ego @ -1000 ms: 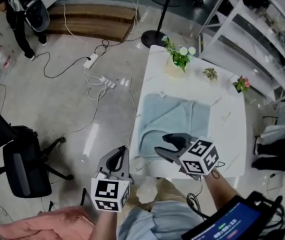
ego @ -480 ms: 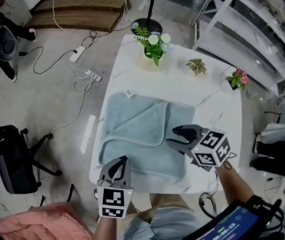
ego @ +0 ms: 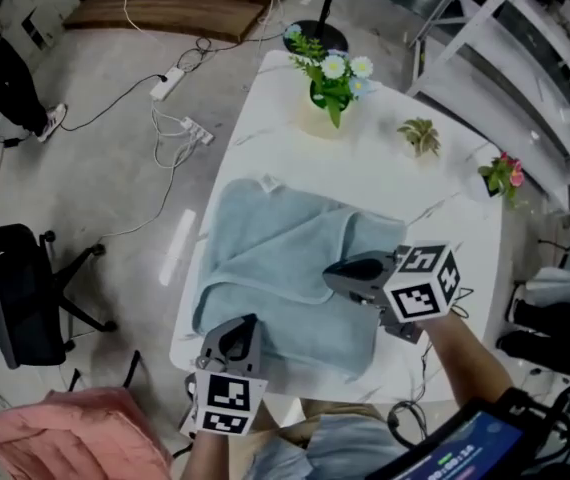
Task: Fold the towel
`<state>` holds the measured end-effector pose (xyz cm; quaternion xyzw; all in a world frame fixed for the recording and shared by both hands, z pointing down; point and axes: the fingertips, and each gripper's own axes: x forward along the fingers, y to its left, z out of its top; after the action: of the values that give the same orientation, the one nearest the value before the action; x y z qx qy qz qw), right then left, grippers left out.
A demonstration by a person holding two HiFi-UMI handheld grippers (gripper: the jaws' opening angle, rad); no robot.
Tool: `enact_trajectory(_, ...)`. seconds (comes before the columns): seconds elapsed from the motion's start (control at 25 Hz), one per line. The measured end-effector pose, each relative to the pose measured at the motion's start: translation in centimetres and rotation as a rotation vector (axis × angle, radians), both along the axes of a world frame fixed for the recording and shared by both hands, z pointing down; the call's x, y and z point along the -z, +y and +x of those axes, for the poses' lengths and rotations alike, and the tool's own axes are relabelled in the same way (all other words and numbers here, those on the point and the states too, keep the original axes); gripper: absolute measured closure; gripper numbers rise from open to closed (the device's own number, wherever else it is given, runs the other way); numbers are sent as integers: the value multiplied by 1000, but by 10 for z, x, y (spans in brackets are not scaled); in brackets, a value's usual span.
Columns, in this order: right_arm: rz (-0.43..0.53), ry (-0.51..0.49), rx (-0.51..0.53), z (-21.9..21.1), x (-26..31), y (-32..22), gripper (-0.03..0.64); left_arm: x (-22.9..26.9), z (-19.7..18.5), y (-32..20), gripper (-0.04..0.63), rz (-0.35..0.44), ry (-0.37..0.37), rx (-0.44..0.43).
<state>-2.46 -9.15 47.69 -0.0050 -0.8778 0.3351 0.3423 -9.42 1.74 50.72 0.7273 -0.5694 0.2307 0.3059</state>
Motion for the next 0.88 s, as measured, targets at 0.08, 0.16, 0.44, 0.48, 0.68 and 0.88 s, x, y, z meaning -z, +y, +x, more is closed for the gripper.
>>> enact_trajectory(0.08, -6, -9, -50, -3, 10, -10, 598, -2, 0, 1, 589, -9, 8, -7)
enact_trajectory(0.16, 40, 20, -117, 5, 12, -23, 568, -2, 2, 4, 589, -13, 13, -14)
enact_trajectory(0.44, -15, 131, -119, 19, -30, -10, 411, -3, 5, 1, 588, -1, 12, -43)
enact_trajectory(0.48, -33, 127, -106, 17, -32, -6, 435, -4, 7, 1, 589, 3, 12, -49)
enact_trajectory(0.68, -172, 0, -121, -5, -2, -5, 588, -7, 10, 4, 589, -19, 16, -63)
enact_trajectory(0.88, -259, -139, -219, -52, 41, -45, 586, -8, 13, 4, 589, -28, 34, -78)
